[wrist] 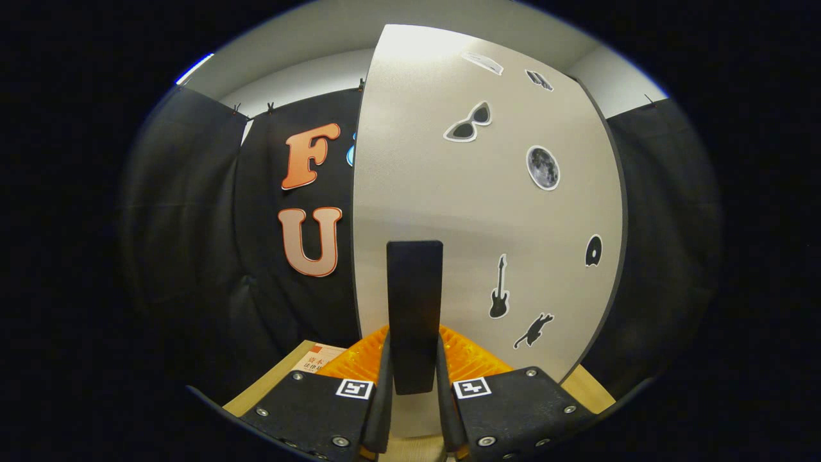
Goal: Open the shoe cabinet door, grab the shoes and put them into the shoe cabinet, then close the shoe cabinet door.
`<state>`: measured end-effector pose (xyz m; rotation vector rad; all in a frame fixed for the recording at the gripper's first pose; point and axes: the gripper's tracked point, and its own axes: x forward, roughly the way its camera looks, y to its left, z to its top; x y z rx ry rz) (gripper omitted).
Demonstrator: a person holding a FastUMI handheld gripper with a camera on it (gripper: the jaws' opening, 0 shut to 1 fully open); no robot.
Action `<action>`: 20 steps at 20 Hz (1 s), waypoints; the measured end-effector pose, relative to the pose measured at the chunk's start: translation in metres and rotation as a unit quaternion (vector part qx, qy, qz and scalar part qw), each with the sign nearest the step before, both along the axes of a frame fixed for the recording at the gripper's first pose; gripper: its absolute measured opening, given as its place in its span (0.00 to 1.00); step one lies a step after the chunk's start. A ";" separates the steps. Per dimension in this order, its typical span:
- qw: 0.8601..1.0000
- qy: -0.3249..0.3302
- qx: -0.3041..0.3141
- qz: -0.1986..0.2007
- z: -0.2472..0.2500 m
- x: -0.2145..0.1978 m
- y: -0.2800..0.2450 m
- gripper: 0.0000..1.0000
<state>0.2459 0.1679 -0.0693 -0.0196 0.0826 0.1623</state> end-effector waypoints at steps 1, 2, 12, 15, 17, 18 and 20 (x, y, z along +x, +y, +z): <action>1.000 0.002 0.002 -0.001 0.001 -0.004 -0.003 0.31; 1.000 0.006 0.000 -0.002 0.000 -0.009 -0.005 0.30; 1.000 0.020 0.003 0.002 -0.001 -0.043 -0.035 0.30; 1.000 0.019 0.006 0.005 -0.003 -0.051 -0.046 0.30; 1.000 0.019 0.010 0.011 -0.004 -0.057 -0.055 0.30; 1.000 0.019 0.015 0.013 -0.004 -0.059 -0.060 0.30; 1.000 0.016 0.016 0.021 -0.004 -0.066 -0.070 0.30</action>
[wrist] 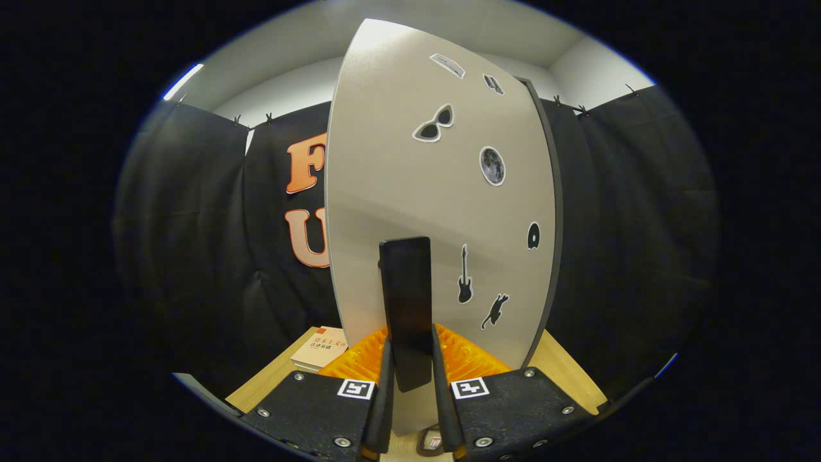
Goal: Open the shoe cabinet door, grab the shoes and put them into the shoe cabinet, then close the shoe cabinet door.
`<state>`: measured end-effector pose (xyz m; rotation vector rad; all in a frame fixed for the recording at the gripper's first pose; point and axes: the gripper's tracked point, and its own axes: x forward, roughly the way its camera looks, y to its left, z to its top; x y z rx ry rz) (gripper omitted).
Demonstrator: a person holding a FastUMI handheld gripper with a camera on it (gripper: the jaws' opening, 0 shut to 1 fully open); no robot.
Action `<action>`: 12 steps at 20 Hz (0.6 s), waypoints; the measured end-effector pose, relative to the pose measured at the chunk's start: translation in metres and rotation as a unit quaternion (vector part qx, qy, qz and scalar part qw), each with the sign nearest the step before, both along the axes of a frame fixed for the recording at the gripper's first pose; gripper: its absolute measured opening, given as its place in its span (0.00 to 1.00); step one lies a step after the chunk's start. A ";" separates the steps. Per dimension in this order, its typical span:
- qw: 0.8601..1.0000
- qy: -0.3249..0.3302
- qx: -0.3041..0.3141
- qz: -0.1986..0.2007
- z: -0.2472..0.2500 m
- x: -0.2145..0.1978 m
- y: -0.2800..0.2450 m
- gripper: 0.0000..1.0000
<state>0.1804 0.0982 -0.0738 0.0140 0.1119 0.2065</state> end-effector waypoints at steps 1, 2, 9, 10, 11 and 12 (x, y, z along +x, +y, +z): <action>1.000 -0.002 -0.003 0.006 0.000 -0.004 -0.004 0.30; 1.000 0.001 -0.005 0.010 0.000 -0.008 -0.010 0.30; 0.999 0.010 0.016 0.030 -0.003 -0.033 -0.061 0.29; 0.999 0.011 0.019 0.032 -0.003 -0.037 -0.068 0.29; 0.999 0.011 0.022 0.033 -0.002 -0.039 -0.075 0.29; 0.999 0.010 0.024 0.034 -0.003 -0.040 -0.081 0.29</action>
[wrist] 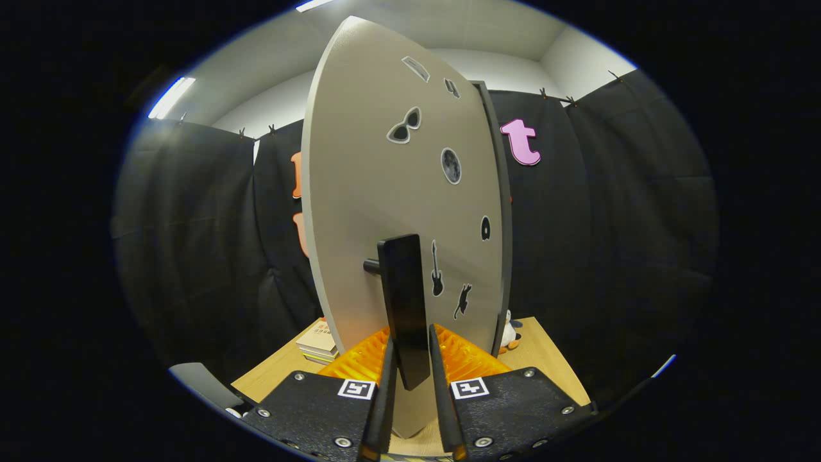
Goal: Open the shoe cabinet door, grab the shoes and put them into the shoe cabinet, then close the shoe cabinet door.
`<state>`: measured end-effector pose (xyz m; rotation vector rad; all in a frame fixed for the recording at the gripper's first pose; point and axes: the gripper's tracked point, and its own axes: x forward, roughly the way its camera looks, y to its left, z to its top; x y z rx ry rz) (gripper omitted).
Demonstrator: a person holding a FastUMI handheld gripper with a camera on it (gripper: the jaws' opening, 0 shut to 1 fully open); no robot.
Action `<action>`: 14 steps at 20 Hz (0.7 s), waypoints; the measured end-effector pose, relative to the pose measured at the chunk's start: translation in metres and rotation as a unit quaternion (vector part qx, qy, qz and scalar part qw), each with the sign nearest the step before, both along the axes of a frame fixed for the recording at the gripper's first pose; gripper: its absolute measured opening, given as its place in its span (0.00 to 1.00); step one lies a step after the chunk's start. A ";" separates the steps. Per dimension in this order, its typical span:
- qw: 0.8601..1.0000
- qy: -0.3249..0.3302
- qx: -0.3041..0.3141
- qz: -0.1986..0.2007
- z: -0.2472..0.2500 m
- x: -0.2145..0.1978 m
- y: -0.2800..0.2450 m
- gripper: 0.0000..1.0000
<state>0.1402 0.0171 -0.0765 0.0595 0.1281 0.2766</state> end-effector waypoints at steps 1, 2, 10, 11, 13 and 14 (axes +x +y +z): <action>1.000 -0.001 -0.001 0.001 -0.001 -0.001 -0.005 0.29; 1.000 -0.002 -0.003 0.002 0.000 -0.002 -0.010 0.29; 1.000 -0.011 -0.001 0.001 -0.002 -0.003 -0.045 0.29; 1.000 -0.010 -0.001 -0.002 -0.003 -0.004 -0.050 0.29; 1.000 -0.009 -0.003 -0.010 -0.005 -0.005 -0.059 0.29; 1.000 -0.009 -0.005 -0.015 -0.006 -0.006 -0.064 0.29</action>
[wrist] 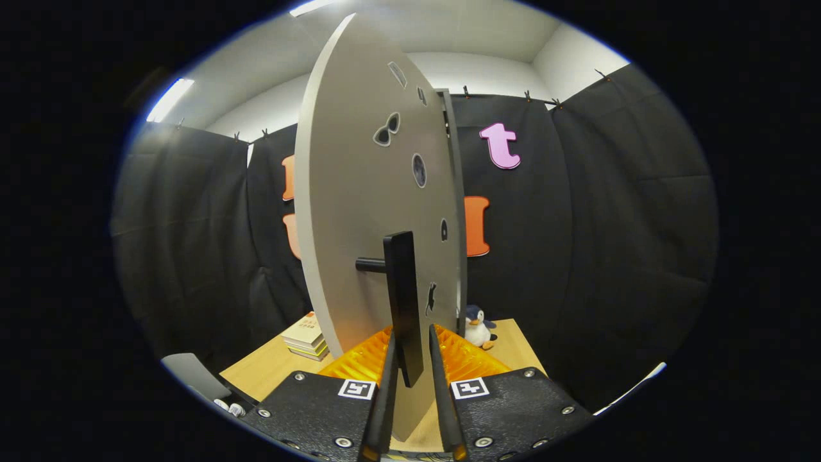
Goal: Open the shoe cabinet door, grab the shoes and put them into the shoe cabinet, then close the shoe cabinet door.
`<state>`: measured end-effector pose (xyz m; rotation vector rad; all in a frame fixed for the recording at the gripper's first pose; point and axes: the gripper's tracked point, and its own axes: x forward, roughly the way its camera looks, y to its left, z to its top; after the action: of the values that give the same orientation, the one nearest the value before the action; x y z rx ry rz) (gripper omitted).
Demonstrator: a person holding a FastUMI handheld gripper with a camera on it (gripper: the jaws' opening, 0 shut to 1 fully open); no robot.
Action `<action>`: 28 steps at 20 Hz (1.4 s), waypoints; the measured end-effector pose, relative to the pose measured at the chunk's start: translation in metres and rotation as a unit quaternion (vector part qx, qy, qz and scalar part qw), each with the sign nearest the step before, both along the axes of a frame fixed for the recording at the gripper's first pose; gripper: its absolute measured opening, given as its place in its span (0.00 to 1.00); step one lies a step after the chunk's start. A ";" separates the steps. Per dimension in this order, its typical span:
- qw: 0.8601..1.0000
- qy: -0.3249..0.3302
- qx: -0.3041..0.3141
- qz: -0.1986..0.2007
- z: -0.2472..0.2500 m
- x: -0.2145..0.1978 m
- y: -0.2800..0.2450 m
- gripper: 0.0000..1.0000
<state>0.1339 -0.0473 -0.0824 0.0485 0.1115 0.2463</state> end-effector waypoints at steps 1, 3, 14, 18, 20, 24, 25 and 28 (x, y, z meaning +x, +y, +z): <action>1.000 0.000 -0.003 -0.006 -0.001 -0.002 -0.006 0.29; 1.000 -0.001 -0.007 -0.016 -0.002 -0.006 -0.017 0.29; 0.991 0.001 -0.024 -0.131 -0.007 -0.014 -0.090 0.23; 0.988 0.016 -0.005 -0.152 -0.013 -0.023 -0.088 0.22; 0.987 0.022 -0.005 -0.162 -0.019 -0.029 -0.083 0.23; 0.984 0.027 -0.018 -0.177 -0.024 -0.048 -0.059 0.23; 0.984 0.028 -0.021 -0.174 -0.026 -0.050 -0.046 0.24; 0.988 0.046 -0.023 -0.143 -0.041 -0.056 0.004 0.35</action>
<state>0.0780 -0.0429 -0.1237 0.0292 0.2004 -0.0454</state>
